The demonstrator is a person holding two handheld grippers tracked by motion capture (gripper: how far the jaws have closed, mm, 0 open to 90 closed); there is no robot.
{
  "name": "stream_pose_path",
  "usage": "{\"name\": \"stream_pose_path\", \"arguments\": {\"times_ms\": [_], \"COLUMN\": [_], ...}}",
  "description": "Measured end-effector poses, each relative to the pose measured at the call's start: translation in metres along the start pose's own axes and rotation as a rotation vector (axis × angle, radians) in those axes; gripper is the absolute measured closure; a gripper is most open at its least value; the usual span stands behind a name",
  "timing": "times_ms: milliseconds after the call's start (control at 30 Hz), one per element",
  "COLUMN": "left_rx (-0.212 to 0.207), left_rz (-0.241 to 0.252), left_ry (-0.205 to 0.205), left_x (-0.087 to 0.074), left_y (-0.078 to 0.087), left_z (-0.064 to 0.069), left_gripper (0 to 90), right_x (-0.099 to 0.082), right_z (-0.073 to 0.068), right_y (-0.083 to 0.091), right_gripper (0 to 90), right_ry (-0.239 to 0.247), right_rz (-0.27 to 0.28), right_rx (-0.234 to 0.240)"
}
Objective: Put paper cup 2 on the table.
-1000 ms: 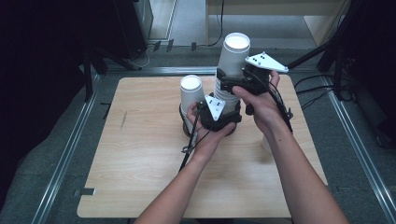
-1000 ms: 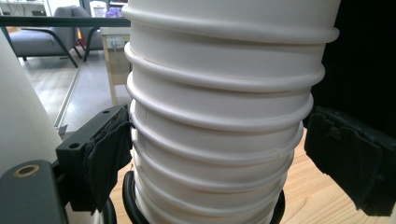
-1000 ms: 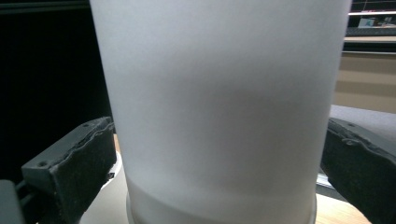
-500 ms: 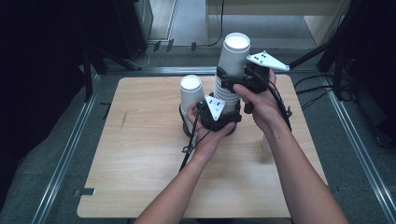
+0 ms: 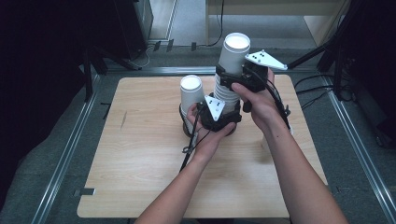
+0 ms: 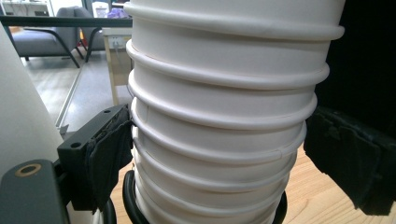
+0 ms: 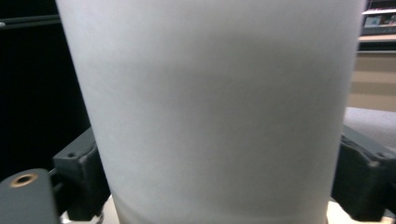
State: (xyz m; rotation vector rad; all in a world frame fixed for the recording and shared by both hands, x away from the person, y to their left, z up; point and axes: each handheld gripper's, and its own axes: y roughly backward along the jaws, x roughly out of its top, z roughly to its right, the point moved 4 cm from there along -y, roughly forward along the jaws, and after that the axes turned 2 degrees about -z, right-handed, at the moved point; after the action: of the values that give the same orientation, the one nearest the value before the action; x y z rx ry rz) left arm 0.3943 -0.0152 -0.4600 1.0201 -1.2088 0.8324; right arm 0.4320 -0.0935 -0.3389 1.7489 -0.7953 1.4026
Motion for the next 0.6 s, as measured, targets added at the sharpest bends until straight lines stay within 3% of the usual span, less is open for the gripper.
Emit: {"name": "stream_pose_path", "arguments": {"times_ms": [600], "left_rx": [-0.003], "left_rz": [-0.010], "left_ry": [0.002], "left_x": [-0.003], "left_y": [0.001], "left_z": [-0.001], "left_gripper": [9.3], "right_x": [0.020], "right_z": [-0.005], "right_y": [0.008], "right_gripper": [12.5], "right_ry": [0.018], "right_rz": [0.078], "right_rx": [-0.021]}}
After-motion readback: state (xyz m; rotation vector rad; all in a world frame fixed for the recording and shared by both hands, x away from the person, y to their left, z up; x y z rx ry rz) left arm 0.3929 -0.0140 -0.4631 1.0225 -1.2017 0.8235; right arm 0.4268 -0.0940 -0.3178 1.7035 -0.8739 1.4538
